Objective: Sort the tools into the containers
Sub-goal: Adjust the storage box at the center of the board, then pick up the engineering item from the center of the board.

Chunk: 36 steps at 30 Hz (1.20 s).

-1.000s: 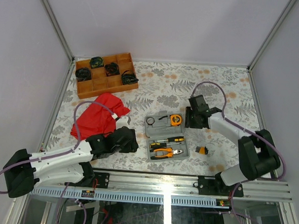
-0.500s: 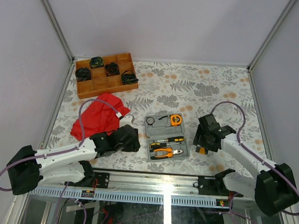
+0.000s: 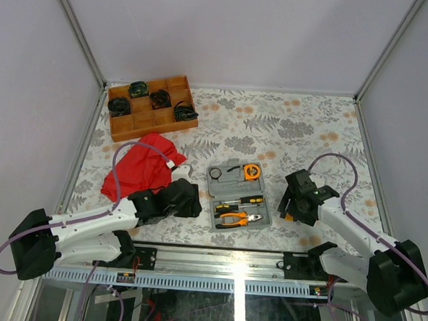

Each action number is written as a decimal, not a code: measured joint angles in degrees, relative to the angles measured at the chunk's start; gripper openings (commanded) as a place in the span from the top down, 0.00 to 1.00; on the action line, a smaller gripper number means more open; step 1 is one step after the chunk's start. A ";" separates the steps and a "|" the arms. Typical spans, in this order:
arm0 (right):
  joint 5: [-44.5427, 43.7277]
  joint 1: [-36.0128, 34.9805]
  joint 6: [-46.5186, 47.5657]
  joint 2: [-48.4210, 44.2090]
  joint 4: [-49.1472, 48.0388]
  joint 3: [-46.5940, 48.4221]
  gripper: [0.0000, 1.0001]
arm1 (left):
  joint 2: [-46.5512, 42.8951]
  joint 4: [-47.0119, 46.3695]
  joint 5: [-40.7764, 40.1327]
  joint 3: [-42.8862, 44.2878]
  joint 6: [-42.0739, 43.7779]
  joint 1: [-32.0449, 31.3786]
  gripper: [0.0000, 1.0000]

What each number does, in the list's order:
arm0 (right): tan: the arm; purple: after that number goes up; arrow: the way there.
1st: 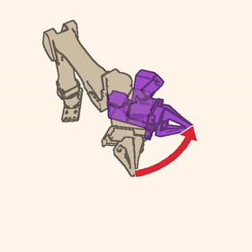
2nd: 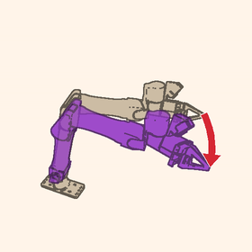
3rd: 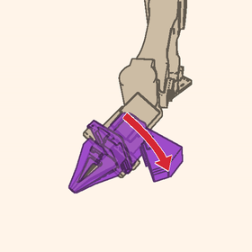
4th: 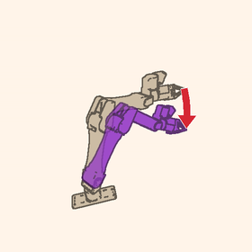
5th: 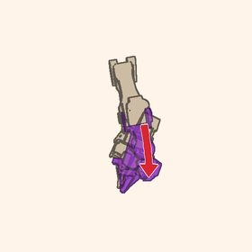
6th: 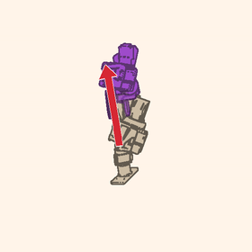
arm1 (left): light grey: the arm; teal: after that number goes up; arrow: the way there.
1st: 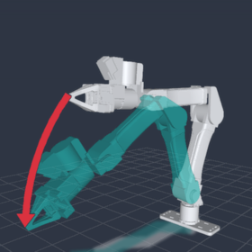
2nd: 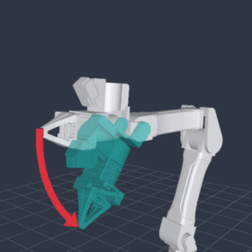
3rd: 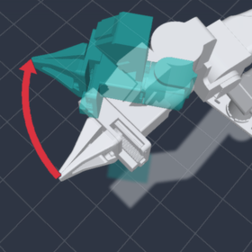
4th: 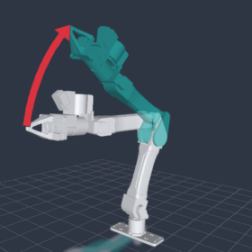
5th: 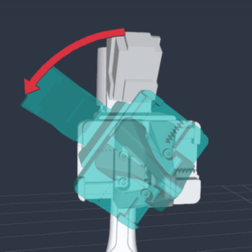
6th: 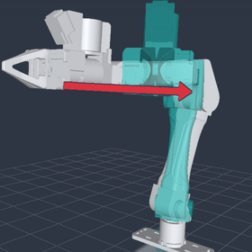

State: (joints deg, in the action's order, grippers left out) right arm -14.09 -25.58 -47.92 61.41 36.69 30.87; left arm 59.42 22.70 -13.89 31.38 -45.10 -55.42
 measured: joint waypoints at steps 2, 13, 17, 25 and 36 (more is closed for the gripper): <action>0.04 0.00 0.07 1.64 -0.50 0.00 0.22 | 0.04 0.00 0.02 0.00 0.02 0.02 0.50; 0.57 0.00 1.31 5.68 -2.71 0.00 0.27 | 0.04 -0.02 0.02 0.00 0.24 0.26 0.50; 0.92 0.00 1.57 5.84 -2.86 0.00 0.25 | 0.04 -0.04 0.04 0.00 0.28 0.26 0.50; 1.64 -0.07 1.99 4.09 -2.64 0.07 0.22 | 0.04 -0.04 0.07 0.00 0.46 0.31 0.50; 2.36 -1.95 3.80 8.96 -2.71 1.68 0.20 | 0.20 -0.50 0.92 0.00 0.85 0.35 0.50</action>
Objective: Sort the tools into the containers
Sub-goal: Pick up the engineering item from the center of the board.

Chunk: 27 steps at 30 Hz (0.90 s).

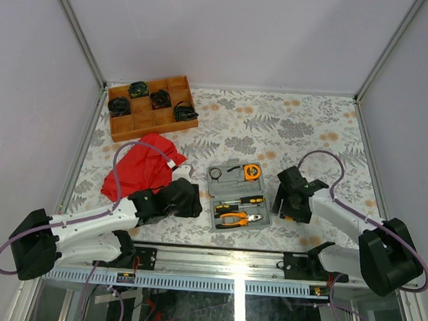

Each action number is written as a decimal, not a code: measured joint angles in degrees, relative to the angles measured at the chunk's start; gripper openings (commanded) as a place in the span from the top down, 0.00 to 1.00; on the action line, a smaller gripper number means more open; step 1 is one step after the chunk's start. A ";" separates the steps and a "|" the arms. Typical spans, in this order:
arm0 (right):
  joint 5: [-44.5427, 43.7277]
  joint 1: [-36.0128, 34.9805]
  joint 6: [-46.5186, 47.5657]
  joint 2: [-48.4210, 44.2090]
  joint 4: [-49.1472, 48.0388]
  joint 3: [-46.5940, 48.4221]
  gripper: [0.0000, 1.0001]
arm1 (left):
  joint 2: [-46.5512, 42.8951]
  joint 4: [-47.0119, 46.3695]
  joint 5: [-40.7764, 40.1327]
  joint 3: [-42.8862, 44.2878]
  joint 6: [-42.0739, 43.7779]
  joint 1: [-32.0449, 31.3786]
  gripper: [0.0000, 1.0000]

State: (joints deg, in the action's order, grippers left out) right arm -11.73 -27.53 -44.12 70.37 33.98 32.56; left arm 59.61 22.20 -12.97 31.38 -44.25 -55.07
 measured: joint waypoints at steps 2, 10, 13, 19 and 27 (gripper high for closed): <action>-0.02 -0.92 0.09 1.14 -0.07 0.76 0.21 | 0.00 0.00 -0.02 0.00 0.00 0.00 0.50; -0.66 -3.61 0.11 4.55 -0.04 3.17 0.36 | -0.39 0.02 -0.02 0.00 0.00 0.00 0.50; -0.68 -3.72 0.04 4.48 -0.04 3.17 0.42 | -0.57 0.02 -0.02 0.00 0.00 0.00 0.50; -1.53 -3.82 -0.04 2.73 1.40 2.91 0.43 | -0.85 0.02 -0.02 0.00 0.00 0.00 0.50; -4.79 -3.89 0.61 -5.05 4.63 4.85 0.45 | -2.67 0.09 -0.26 -0.02 -0.13 0.24 0.50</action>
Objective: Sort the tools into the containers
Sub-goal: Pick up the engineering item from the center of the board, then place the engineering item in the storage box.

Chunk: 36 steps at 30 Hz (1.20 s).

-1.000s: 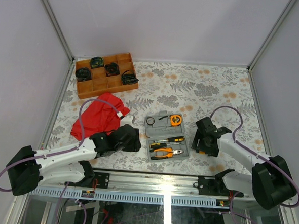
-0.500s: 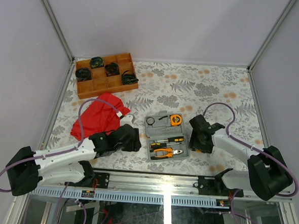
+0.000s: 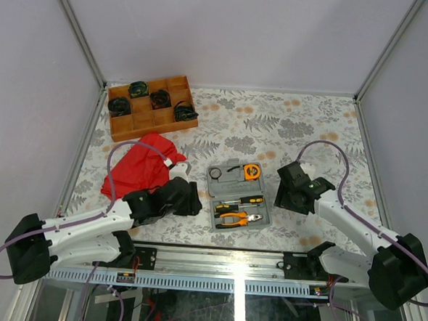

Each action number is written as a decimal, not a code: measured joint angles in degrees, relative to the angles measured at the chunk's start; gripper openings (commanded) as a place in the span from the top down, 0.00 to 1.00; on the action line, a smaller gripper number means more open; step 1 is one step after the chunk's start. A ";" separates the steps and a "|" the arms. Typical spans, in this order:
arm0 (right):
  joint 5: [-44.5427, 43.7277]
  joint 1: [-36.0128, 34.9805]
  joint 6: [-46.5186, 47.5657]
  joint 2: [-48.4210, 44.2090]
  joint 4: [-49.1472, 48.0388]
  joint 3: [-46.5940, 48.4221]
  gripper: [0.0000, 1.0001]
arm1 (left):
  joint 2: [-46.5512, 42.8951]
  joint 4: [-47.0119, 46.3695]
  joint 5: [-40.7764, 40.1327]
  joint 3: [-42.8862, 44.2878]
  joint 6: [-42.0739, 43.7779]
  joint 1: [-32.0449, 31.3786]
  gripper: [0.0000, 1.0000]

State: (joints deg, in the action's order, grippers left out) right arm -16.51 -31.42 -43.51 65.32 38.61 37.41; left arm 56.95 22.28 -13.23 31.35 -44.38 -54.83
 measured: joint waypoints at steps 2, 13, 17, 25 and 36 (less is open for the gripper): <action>0.11 -0.02 0.39 -0.44 -0.04 1.88 0.45 | -0.90 0.11 -0.50 0.02 -0.37 0.13 0.50; 4.00 -8.74 -1.11 13.38 -7.15 15.45 0.44 | -8.24 4.20 -6.21 0.02 -4.57 0.24 0.50; 4.81 -13.75 -2.05 21.92 -10.14 21.99 0.43 | -9.27 5.46 -7.19 0.02 -5.16 0.24 0.50; 5.57 -19.21 -3.13 36.26 -13.42 31.82 0.43 | -10.43 6.56 -7.41 0.02 -5.29 0.24 0.50; 5.70 -19.56 -3.32 43.19 -13.75 34.77 0.38 | -11.50 7.52 -7.39 0.00 -5.29 0.24 0.50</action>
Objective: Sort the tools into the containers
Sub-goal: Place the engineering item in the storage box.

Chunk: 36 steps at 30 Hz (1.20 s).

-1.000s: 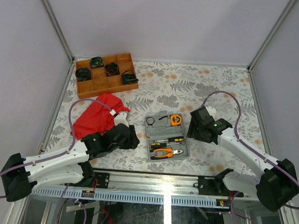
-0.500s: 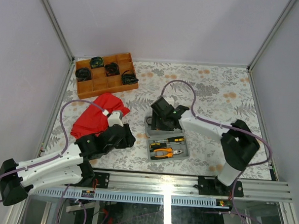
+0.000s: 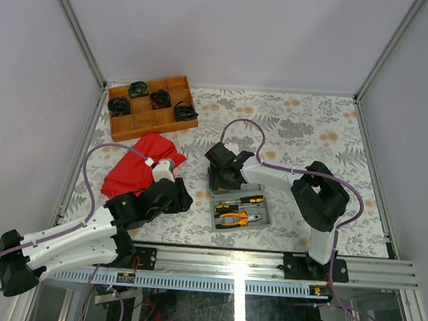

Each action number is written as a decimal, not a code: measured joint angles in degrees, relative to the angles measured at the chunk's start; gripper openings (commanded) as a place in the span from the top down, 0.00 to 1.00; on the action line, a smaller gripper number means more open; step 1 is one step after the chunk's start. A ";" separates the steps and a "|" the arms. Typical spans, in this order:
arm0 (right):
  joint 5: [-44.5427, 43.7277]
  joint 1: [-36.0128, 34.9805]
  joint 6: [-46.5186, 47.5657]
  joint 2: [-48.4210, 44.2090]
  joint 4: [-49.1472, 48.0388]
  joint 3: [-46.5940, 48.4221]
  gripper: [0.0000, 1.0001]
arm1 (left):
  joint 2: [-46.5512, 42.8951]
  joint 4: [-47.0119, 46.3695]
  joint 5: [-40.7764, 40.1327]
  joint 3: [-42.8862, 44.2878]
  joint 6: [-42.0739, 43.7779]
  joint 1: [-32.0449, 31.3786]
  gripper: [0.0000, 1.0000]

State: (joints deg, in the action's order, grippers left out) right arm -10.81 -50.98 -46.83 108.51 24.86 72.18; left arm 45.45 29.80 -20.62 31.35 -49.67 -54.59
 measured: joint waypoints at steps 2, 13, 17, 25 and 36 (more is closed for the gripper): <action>0.20 -0.04 0.00 0.35 0.02 0.22 0.34 | 0.00 0.00 0.00 0.00 0.00 0.00 0.50; 0.09 -0.15 0.31 -0.26 1.27 0.79 0.23 | 0.20 0.00 0.04 0.00 0.02 0.00 0.50; -0.42 -0.24 0.81 -2.05 2.71 0.83 0.24 | 0.57 -0.02 0.09 0.00 0.00 0.00 0.50; -6.16 0.04 6.51 -9.81 3.78 -0.83 0.29 | 2.23 -0.85 1.95 -0.26 0.44 0.00 0.51; 4.48 11.61 41.70 -13.35 -1.75 -3.52 0.28 | 5.53 -3.04 6.12 -0.39 1.51 0.00 0.51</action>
State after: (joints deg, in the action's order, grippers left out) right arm -6.33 -39.38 -5.13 95.15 23.11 68.66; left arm 50.98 26.76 -14.50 30.96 -48.16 -54.59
